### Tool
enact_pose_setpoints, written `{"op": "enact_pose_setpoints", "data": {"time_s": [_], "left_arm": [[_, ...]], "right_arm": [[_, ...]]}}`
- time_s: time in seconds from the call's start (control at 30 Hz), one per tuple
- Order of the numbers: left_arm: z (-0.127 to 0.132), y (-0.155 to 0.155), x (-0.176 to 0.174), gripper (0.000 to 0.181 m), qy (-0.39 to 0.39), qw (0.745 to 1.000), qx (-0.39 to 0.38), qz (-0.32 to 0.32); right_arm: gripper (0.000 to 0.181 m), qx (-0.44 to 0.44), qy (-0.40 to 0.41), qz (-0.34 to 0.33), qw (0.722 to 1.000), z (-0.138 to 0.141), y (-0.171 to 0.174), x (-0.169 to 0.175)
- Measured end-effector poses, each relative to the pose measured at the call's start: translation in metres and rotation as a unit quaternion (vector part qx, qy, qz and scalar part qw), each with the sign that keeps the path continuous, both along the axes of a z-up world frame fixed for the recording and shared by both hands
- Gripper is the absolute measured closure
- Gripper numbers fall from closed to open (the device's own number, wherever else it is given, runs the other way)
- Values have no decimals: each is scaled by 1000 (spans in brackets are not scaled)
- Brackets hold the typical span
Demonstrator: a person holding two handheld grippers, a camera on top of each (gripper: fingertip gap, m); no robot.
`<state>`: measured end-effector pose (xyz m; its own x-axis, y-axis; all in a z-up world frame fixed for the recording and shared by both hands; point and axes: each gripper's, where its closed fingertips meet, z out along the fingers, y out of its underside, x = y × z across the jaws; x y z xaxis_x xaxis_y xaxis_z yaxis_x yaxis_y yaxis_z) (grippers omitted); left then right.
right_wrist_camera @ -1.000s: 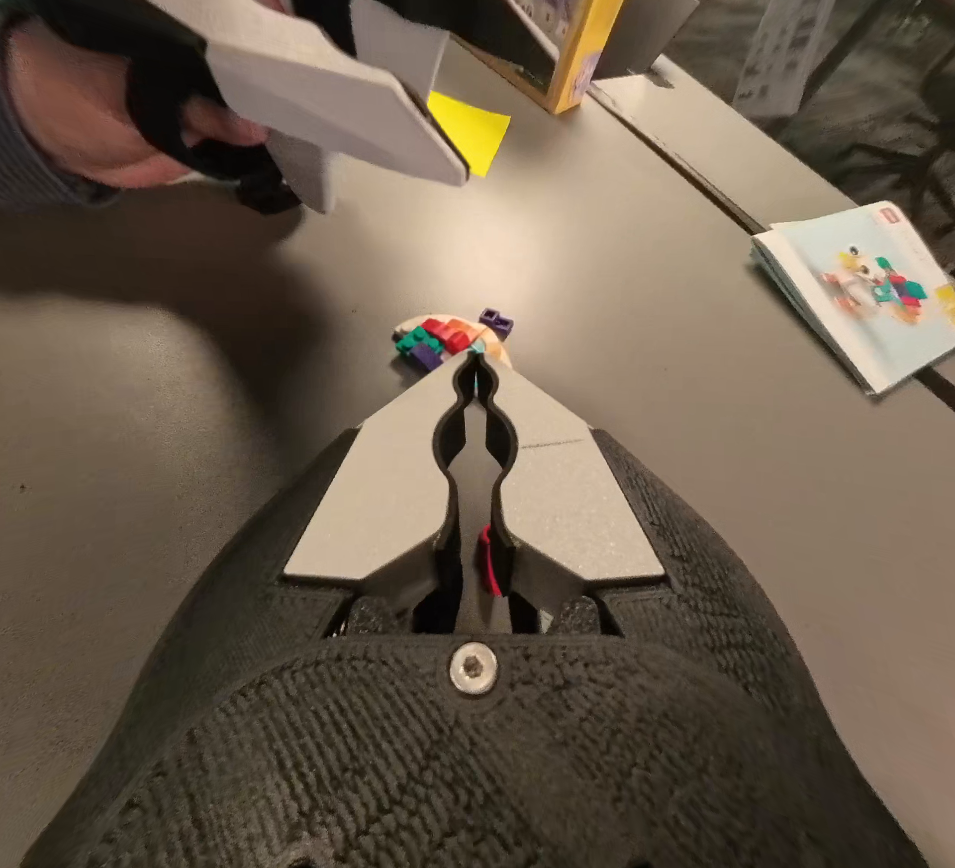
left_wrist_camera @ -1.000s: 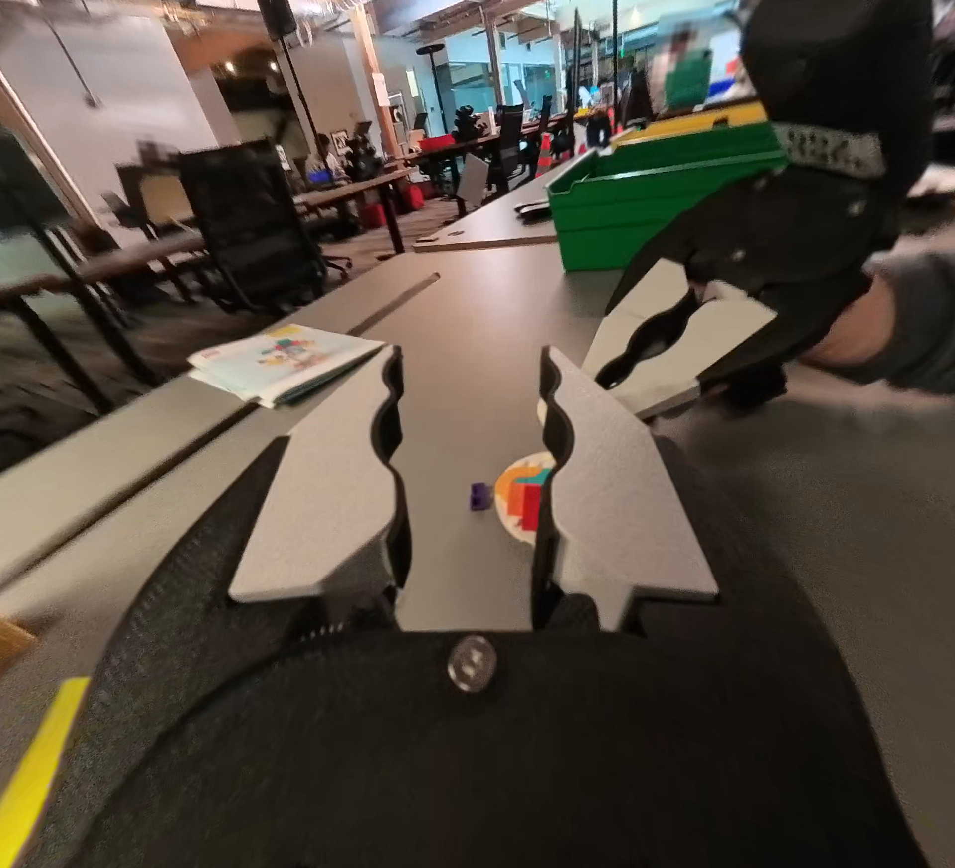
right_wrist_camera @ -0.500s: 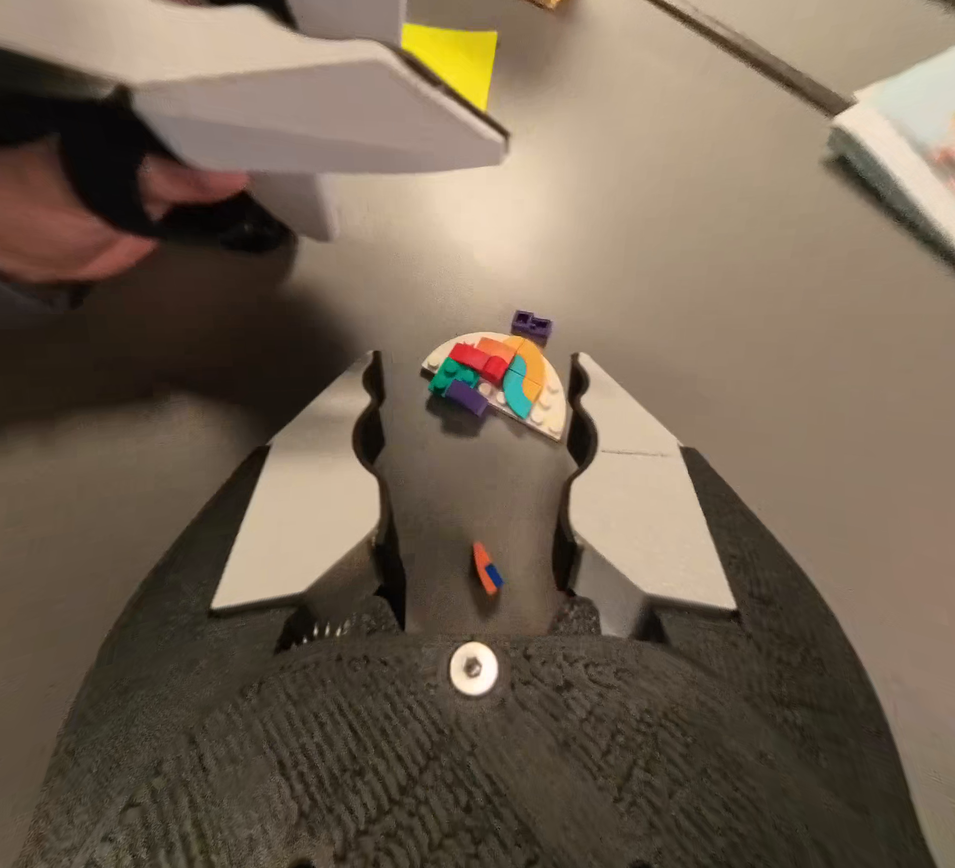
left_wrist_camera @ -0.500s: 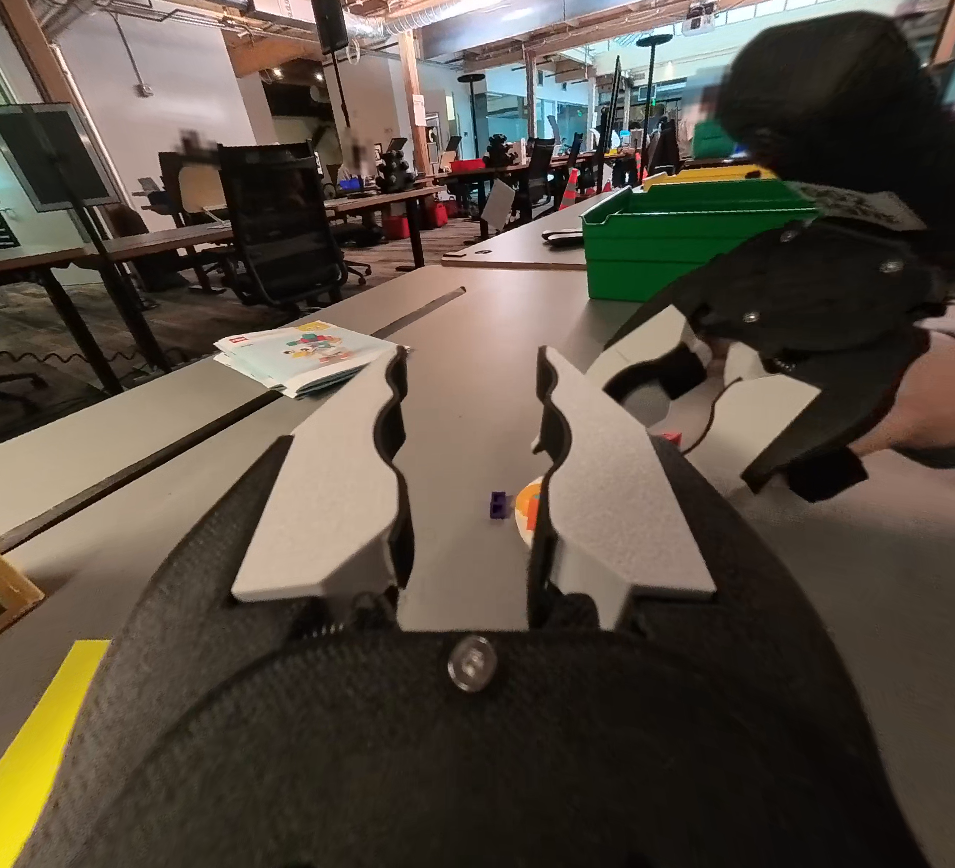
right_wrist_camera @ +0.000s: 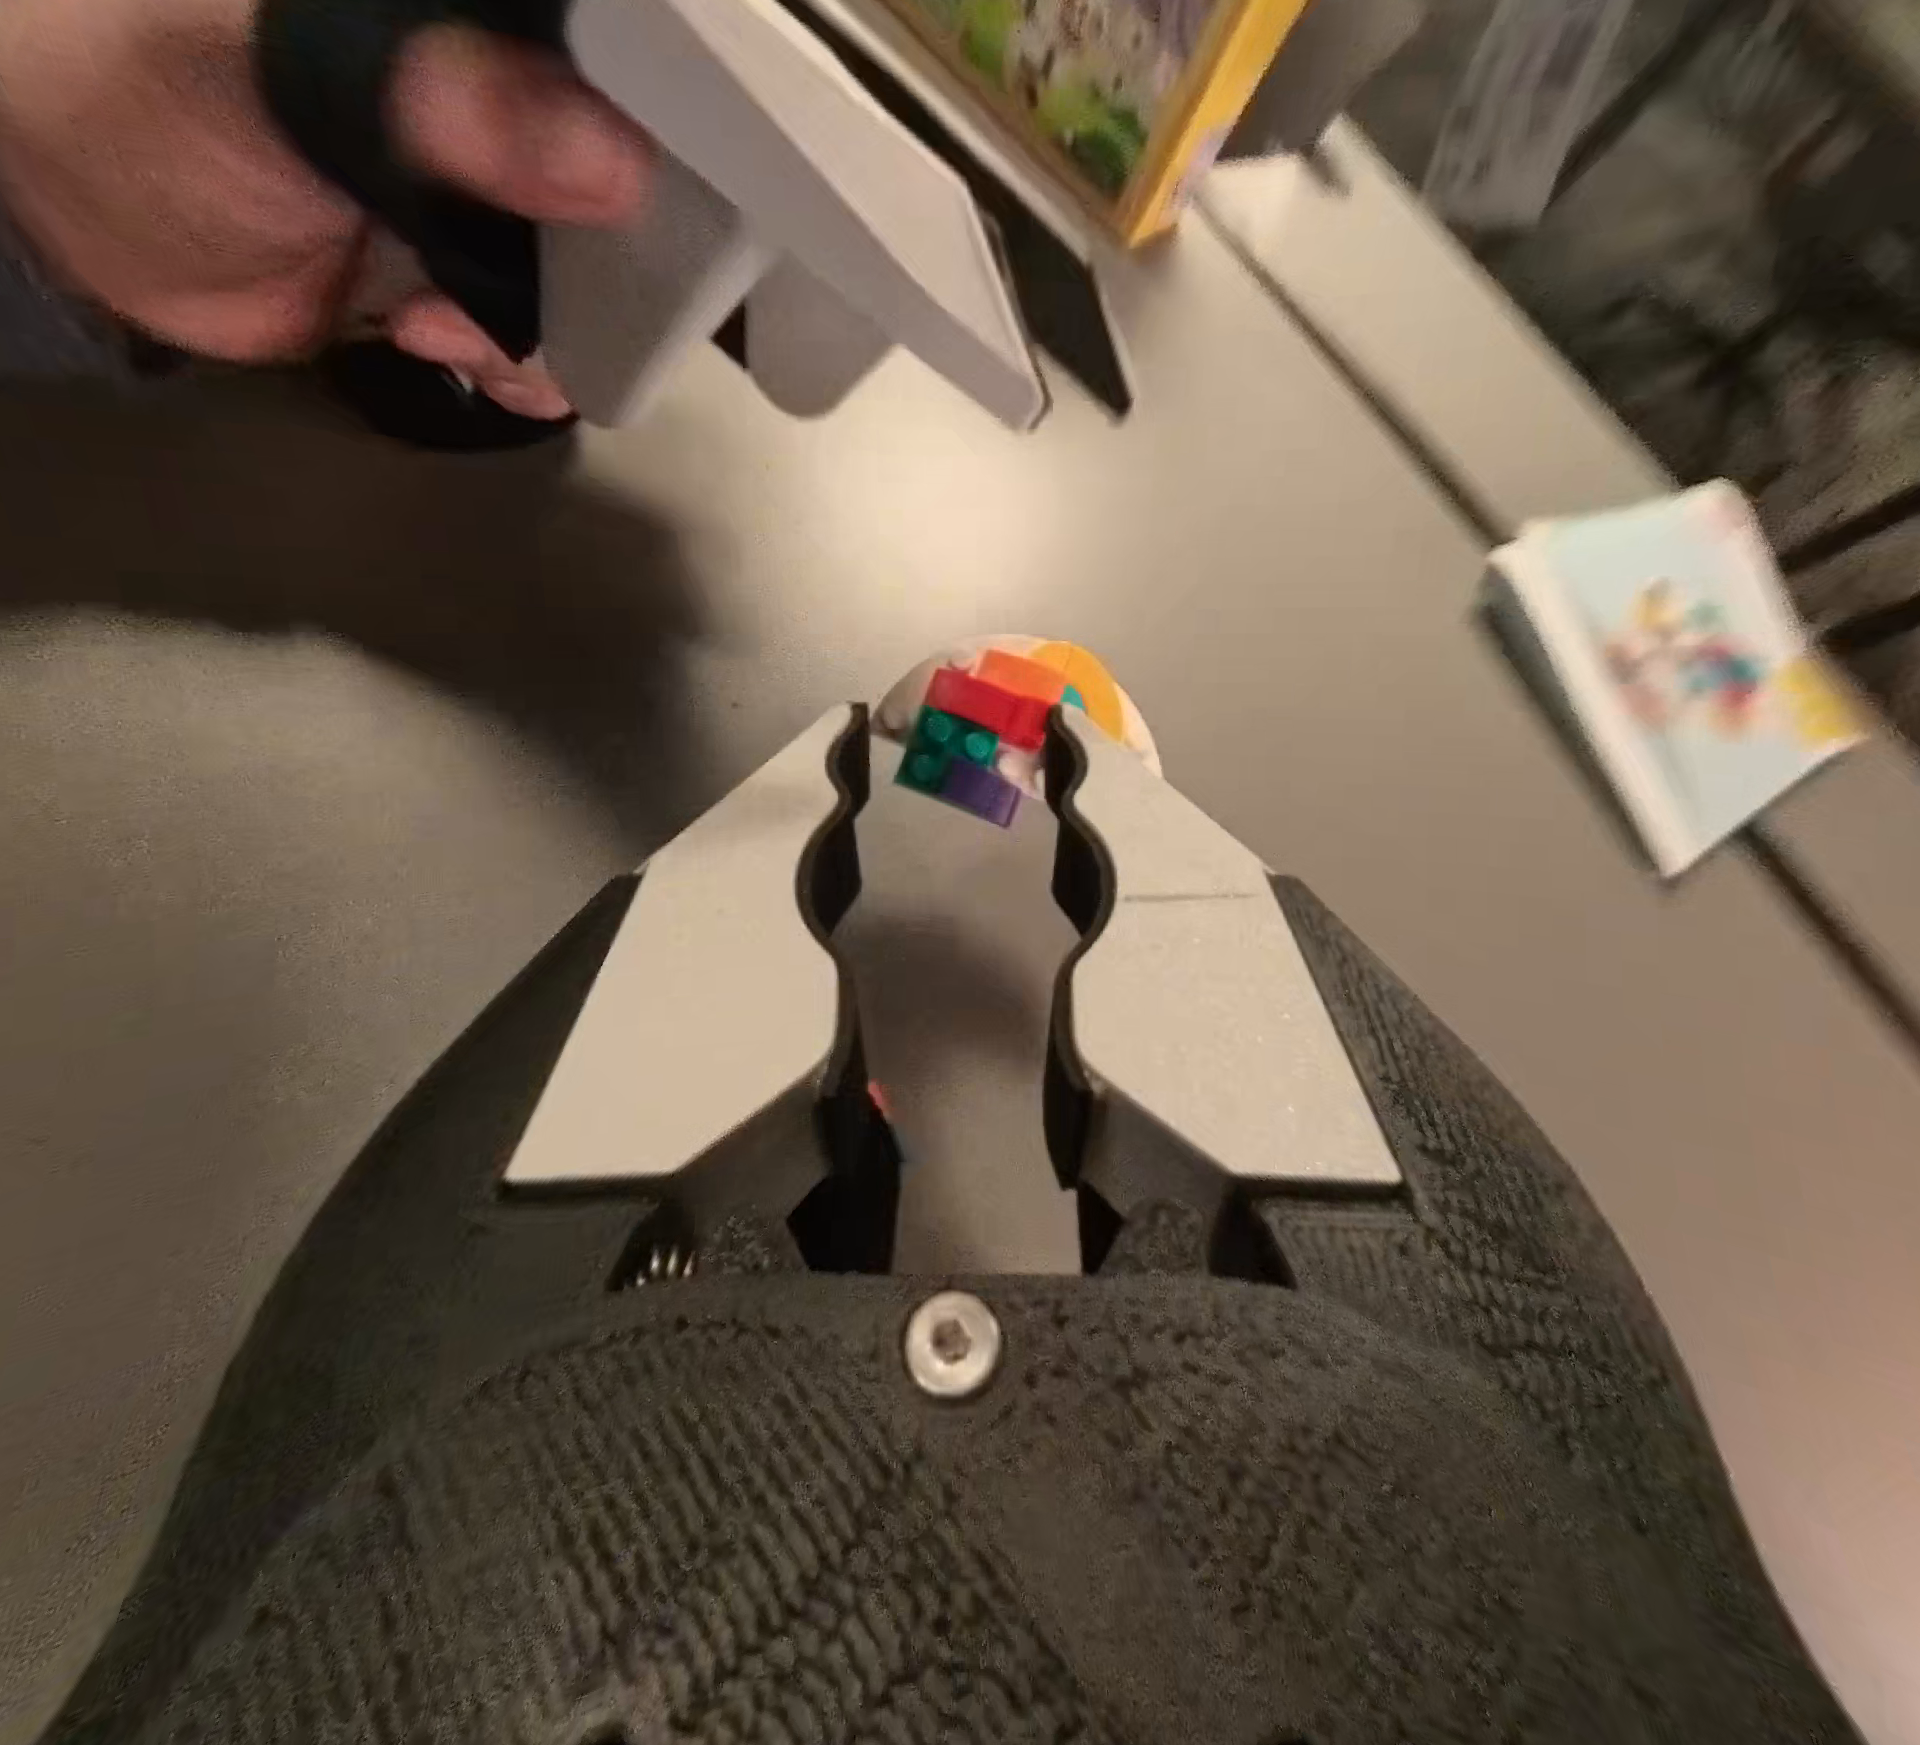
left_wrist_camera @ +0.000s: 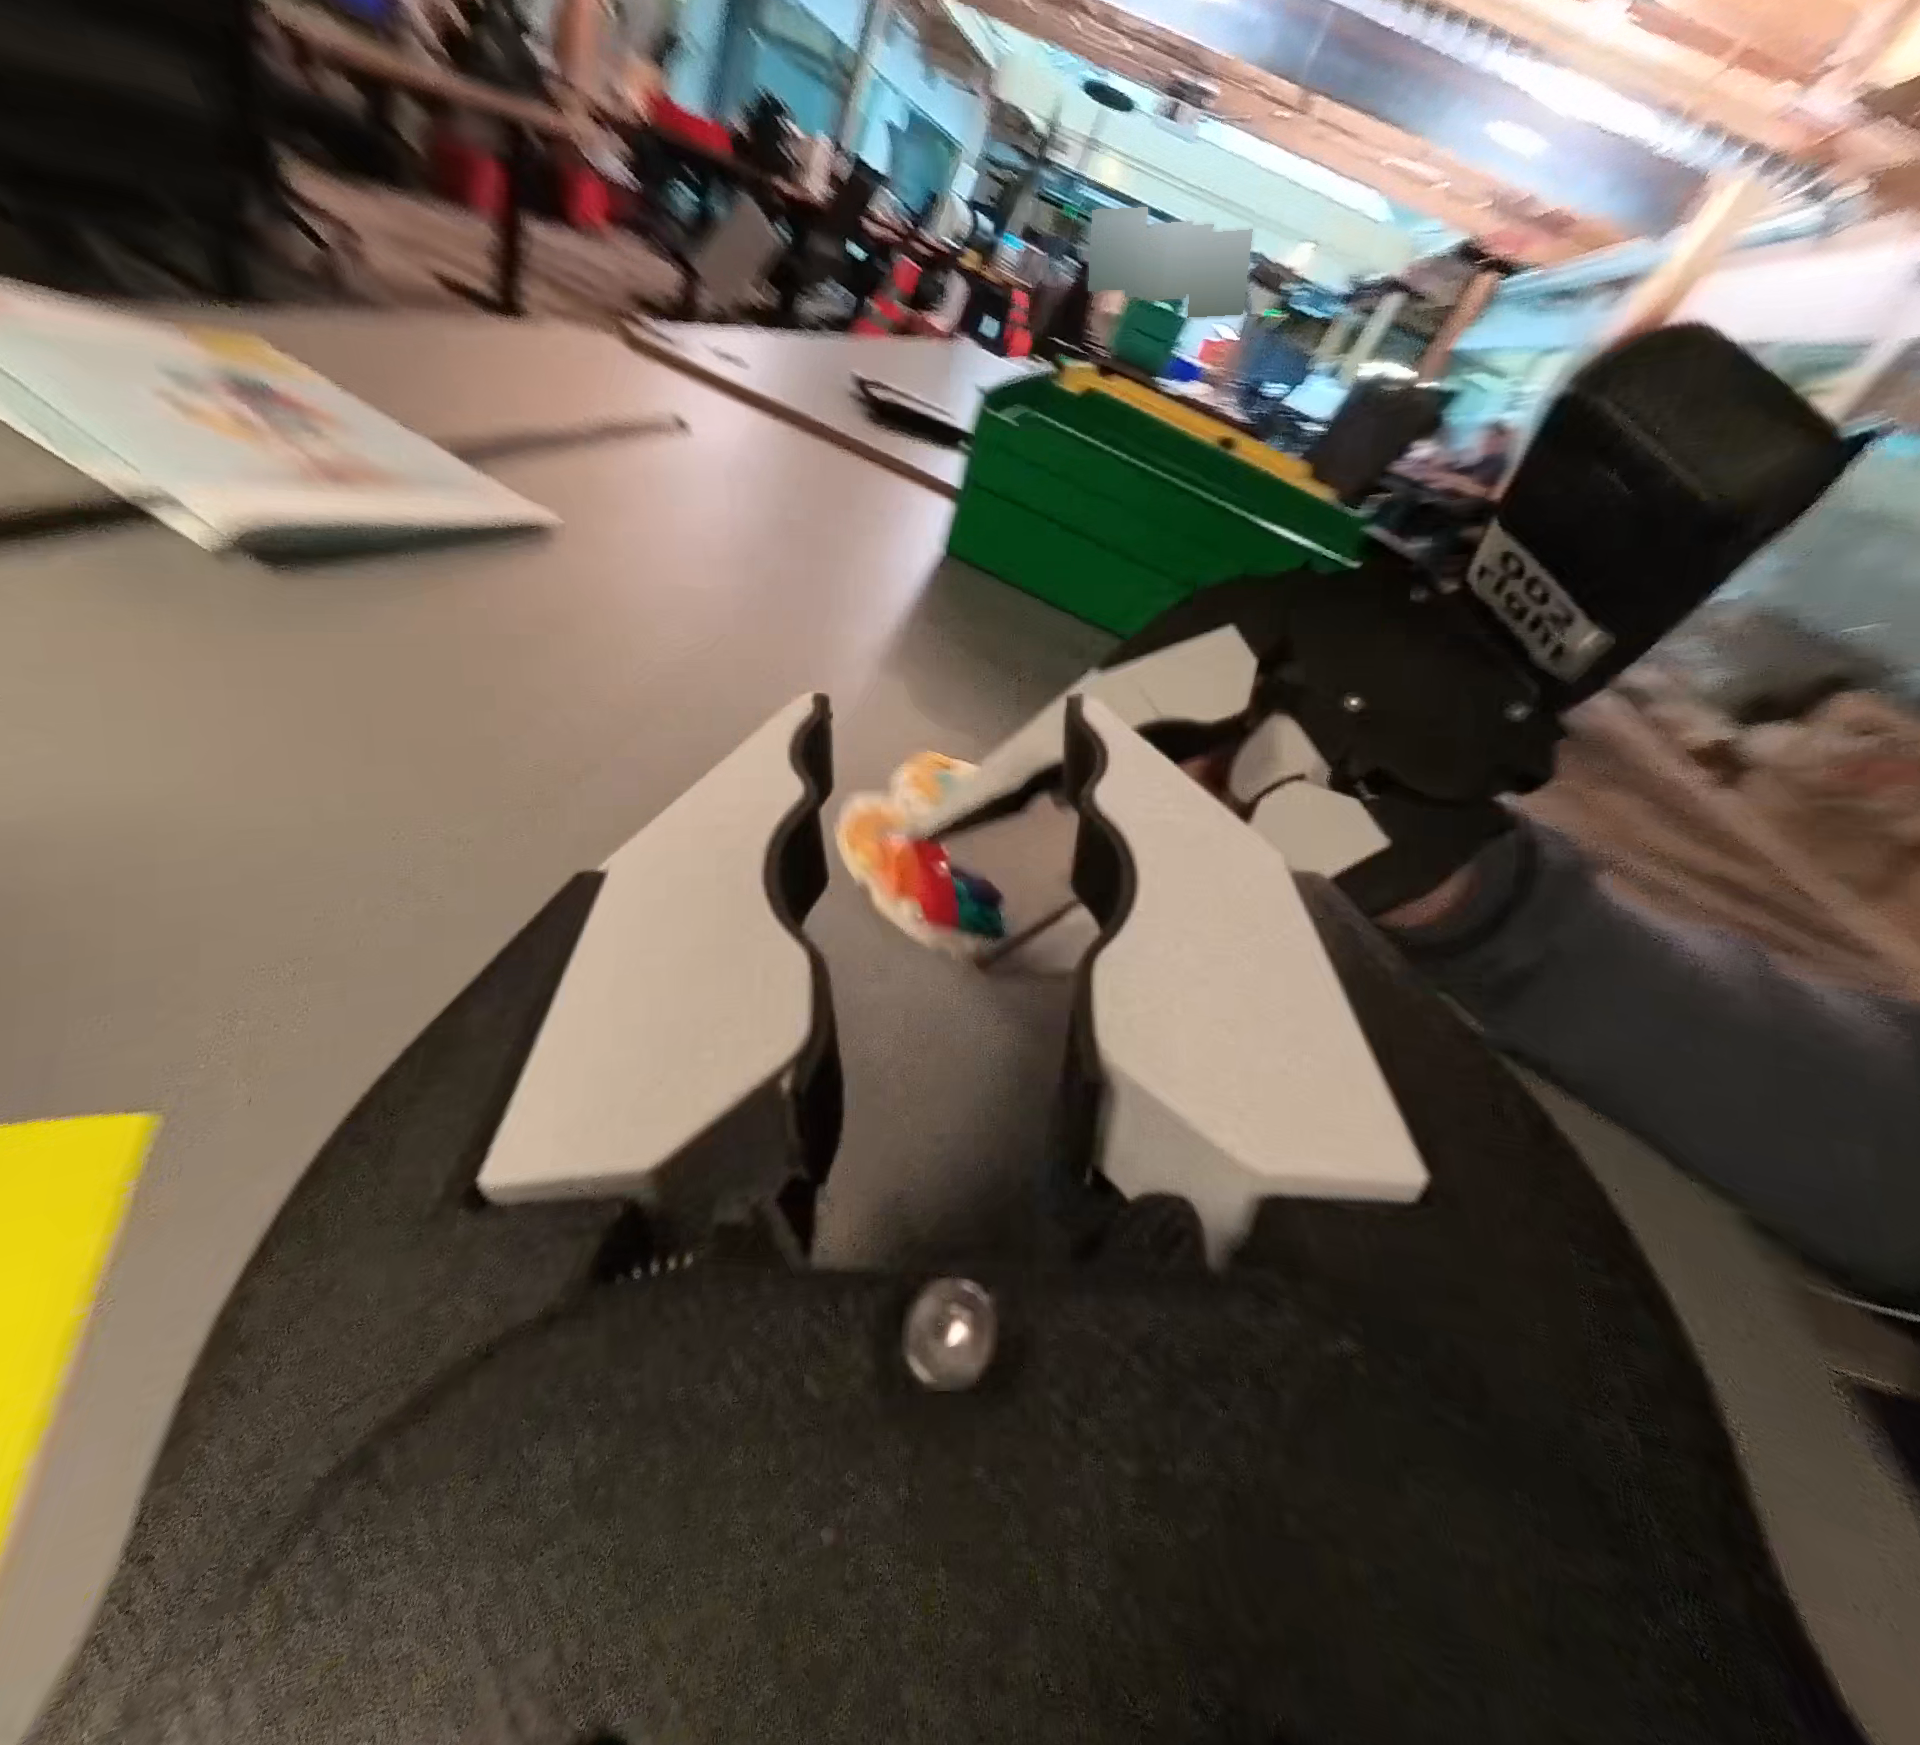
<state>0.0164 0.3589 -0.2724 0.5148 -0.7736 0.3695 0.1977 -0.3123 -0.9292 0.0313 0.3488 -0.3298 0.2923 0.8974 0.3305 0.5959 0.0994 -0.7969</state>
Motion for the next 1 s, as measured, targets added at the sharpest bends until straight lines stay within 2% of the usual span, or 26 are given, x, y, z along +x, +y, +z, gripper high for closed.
{"op": "enact_pose_setpoints", "data": {"time_s": [0.07, 0.13, 0.23, 0.3, 0.33, 0.4, 0.43, 0.47, 0.53, 0.63, 0.73, 0.8, 0.93, 1.0], "left_arm": [[-4, -4, 6, 137, -34, 997, -54, -47], [-7, -3, 7, 136, -49, 994, -84, -55], [-13, -11, 17, 136, -48, 986, -123, -98], [-18, -17, 24, 146, -39, 981, -144, -123], [-19, -21, 27, 169, -36, 978, -148, -140], [-15, -26, 28, 170, -41, 978, -131, -155], [-10, -25, 25, 170, -53, 981, -115, -149], [-3, -24, 22, 170, -74, 981, -104, -144], [10, -26, 19, 171, -127, 975, -94, -158], [18, -27, 17, 171, -156, 971, -80, -163], [22, -29, 19, 171, -159, 972, -58, -166], [24, -30, 19, 171, -158, 973, -45, -163], [21, -30, 21, 171, -123, 981, -17, -147], [20, -26, 21, 172, -104, 987, -8, -125]], "right_arm": [[151, 57, -10, 16, 998, 7, -1, 3], [150, 86, -16, 26, 996, 9, -2, 4], [150, 130, 14, 61, 990, 25, -15, -5], [150, 166, 19, 73, 983, 34, -21, -7], [150, 181, 17, 75, 980, 36, -23, -8], [142, 193, 36, 76, 978, 44, -26, -8], [135, 176, 78, 68, 979, 53, -28, -9], [136, 132, 131, 56, 981, 63, -28, -9], [138, 13, 219, 26, 975, 72, -21, -6], [148, -134, 256, 7, 957, 60, -14, -5], [172, -227, 303, 55, 924, 64, -27, -10], [173, -257, 323, 67, 908, 66, -29, -10], [174, -271, 332, 65, 901, 65, -28, -9], [176, -249, 319, 39, 913, 61, -22, -8]]}}
